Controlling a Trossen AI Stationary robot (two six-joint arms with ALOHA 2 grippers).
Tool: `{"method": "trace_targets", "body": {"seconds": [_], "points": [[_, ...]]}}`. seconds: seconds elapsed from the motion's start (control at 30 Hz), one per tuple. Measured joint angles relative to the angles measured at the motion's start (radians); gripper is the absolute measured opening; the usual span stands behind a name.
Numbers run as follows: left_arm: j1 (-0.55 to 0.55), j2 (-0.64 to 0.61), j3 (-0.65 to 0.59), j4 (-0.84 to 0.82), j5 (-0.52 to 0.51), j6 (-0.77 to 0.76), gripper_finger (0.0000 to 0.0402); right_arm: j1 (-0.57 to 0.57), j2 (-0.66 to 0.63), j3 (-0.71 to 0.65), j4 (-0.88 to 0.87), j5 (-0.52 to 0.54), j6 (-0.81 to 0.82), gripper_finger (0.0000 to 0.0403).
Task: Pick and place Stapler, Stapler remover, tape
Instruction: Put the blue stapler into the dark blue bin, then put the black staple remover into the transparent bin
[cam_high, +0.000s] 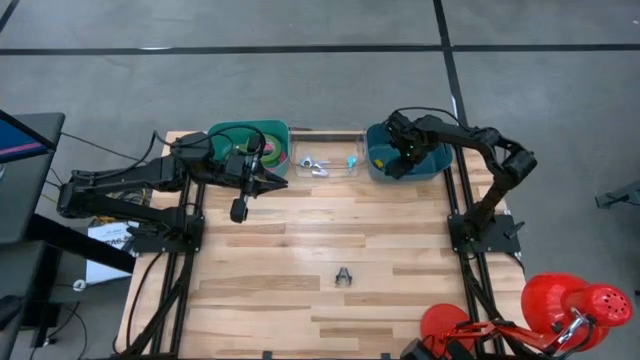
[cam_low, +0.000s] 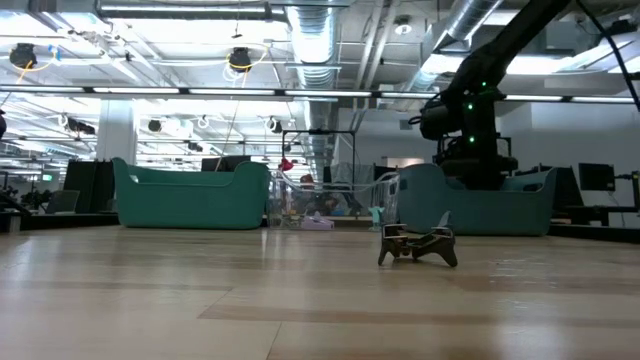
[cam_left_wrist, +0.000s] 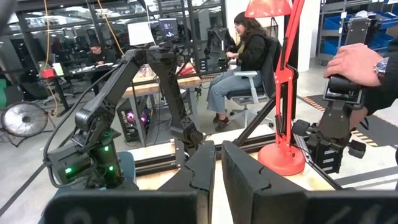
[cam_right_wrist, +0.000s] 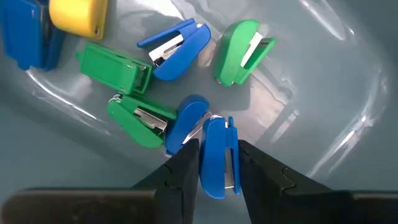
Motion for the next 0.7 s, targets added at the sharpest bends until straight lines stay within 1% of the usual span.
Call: {"method": "trace_targets", "body": {"seconds": [0.17,0.27,0.57,0.7], "points": [[0.000,0.000,0.000,0.005,0.000,0.000,0.0021,0.000,-0.001,0.000,-0.002,0.000,0.000,0.0098],[0.000,0.000,0.000,0.006,0.000,0.000,0.0021,0.000,-0.001,0.000,-0.002,0.000,0.000,0.0112],[0.000,0.000,0.000,0.007,0.000,0.000,0.0021,0.000,-0.014,0.000,0.009,0.000,0.008,0.0213],[0.000,0.000,0.000,0.010,0.000,0.000,0.0021,0.000,-0.053,0.000,0.017,0.000,0.008,0.0238]]}}
